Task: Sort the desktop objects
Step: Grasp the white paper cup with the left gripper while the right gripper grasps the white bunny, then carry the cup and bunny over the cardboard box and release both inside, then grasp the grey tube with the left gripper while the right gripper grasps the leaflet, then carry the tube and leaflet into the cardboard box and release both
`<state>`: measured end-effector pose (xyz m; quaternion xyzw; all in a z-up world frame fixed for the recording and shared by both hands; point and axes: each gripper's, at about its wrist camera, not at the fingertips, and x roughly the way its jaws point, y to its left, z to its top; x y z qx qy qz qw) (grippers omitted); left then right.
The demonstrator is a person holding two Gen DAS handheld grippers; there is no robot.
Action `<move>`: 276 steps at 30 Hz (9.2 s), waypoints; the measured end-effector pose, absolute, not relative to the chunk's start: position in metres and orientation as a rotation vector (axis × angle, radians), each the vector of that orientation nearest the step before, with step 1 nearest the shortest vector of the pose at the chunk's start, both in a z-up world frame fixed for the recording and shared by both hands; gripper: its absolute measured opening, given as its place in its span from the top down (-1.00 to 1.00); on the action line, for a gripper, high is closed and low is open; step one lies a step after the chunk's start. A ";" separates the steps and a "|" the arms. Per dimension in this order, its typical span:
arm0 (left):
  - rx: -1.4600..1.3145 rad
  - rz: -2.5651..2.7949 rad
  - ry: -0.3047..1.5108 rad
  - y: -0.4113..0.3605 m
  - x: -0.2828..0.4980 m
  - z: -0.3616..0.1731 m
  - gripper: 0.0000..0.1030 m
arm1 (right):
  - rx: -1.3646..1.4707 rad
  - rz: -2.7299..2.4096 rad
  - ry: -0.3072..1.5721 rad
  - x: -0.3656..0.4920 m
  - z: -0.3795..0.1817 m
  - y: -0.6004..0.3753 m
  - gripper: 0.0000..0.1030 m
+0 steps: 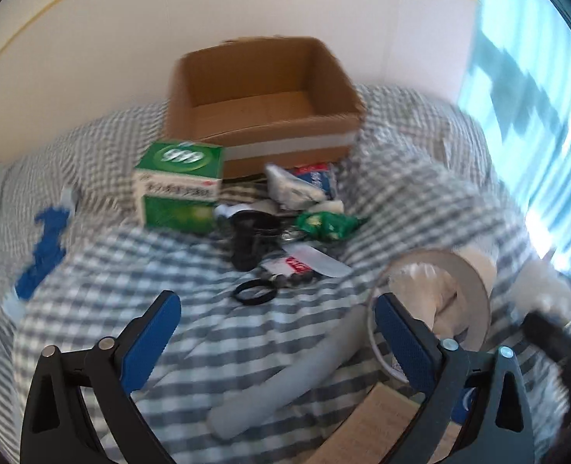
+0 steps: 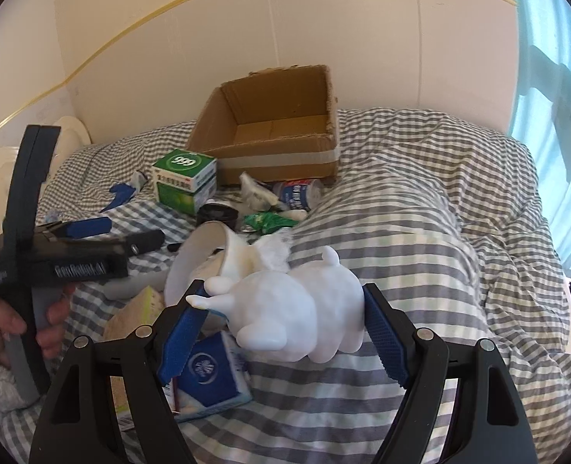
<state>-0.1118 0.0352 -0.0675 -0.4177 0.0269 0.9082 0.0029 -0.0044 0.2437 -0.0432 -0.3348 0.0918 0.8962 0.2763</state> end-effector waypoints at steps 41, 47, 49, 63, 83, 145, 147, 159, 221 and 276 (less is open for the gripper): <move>-1.301 2.604 -0.148 0.005 -0.157 -0.073 0.96 | -0.905 2.340 0.240 -0.043 -0.029 0.282 -0.53; -1.388 2.528 -0.232 -0.003 -0.161 -0.094 -0.18 | -0.941 2.324 0.285 -0.051 -0.041 0.301 -0.53; -1.329 2.547 -0.235 -0.001 -0.159 -0.092 -0.63 | -0.958 2.321 0.303 -0.052 -0.045 0.307 -0.53; -1.502 2.380 0.069 0.040 -0.203 -0.118 -0.63 | -0.966 2.315 0.376 -0.053 -0.051 0.334 -0.51; -1.418 2.520 -0.102 -0.008 -0.205 -0.068 -0.51 | -1.077 2.295 0.281 -0.097 -0.065 0.357 -0.24; -1.247 2.973 -0.198 -0.095 -0.367 -0.012 -0.95 | -0.876 2.353 0.153 -0.266 0.026 0.449 -0.45; -1.246 2.988 -0.189 -0.096 -0.353 -0.003 -0.95 | -0.875 2.356 0.147 -0.260 0.029 0.442 -0.45; -1.268 2.997 -0.102 -0.072 -0.236 0.020 -0.96 | -0.879 2.404 0.131 -0.195 0.059 0.341 -0.46; -1.372 2.689 0.097 0.010 -0.105 -0.028 0.63 | -1.057 2.364 0.117 -0.071 -0.011 0.194 -0.45; -1.283 2.922 0.039 -0.083 -0.415 -0.052 -0.80 | -0.985 2.337 0.046 -0.324 0.004 0.500 -0.72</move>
